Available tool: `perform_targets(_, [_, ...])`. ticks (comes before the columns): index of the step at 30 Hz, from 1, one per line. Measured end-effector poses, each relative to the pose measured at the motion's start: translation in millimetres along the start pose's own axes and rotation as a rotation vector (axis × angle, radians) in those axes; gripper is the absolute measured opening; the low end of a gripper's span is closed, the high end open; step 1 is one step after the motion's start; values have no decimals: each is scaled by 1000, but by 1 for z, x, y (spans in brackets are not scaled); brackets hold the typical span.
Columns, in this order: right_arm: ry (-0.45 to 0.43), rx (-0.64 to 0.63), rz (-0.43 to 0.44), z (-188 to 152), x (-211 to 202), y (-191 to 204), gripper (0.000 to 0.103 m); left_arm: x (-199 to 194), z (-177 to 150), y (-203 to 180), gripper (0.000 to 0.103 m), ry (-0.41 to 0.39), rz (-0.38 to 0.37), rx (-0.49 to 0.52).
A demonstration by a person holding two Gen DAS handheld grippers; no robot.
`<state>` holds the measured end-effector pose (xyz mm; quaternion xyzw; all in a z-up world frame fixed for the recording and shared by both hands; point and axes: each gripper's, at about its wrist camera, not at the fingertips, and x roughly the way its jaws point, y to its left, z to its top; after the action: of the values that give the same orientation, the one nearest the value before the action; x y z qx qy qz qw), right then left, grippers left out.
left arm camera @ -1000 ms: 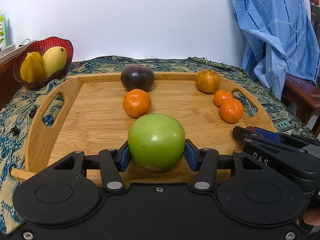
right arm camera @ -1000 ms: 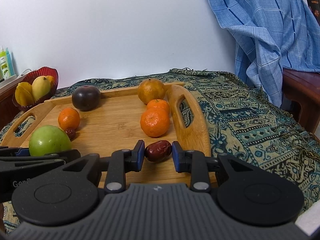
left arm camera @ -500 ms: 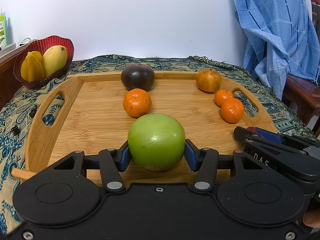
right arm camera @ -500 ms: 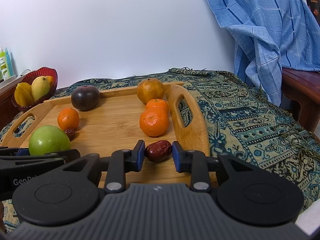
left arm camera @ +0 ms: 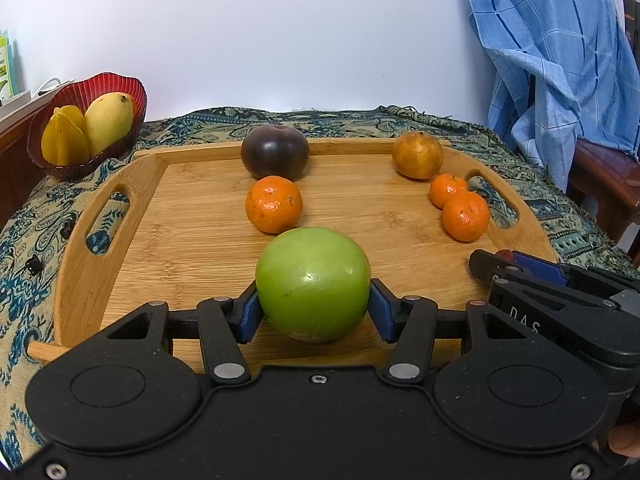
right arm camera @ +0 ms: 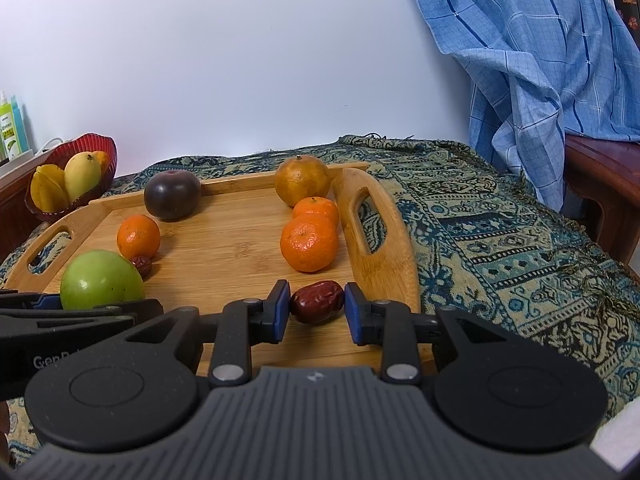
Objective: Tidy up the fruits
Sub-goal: 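Open the left gripper to release the apple while the right gripper releases the date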
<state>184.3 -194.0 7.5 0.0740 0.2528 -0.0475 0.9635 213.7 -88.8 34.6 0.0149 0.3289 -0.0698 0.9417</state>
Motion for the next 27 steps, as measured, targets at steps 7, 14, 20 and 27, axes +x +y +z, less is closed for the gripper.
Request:
perform_targets(7, [2,11,9,0,-2,-2,55,-2,0,0,54,-1,7,8])
perform_targets(14, [-6,2,15,-1,-8,0,63,-7,-1,2,65,-5,21,20])
perform_targets(20, [-20,-17,12,-4,-16,2,68,-18,-5,5,74,-16,29,23])
perform_targets(27, [-53,-18,28,-9,-31,0,74,-39,-13,11,85,-40,34,37])
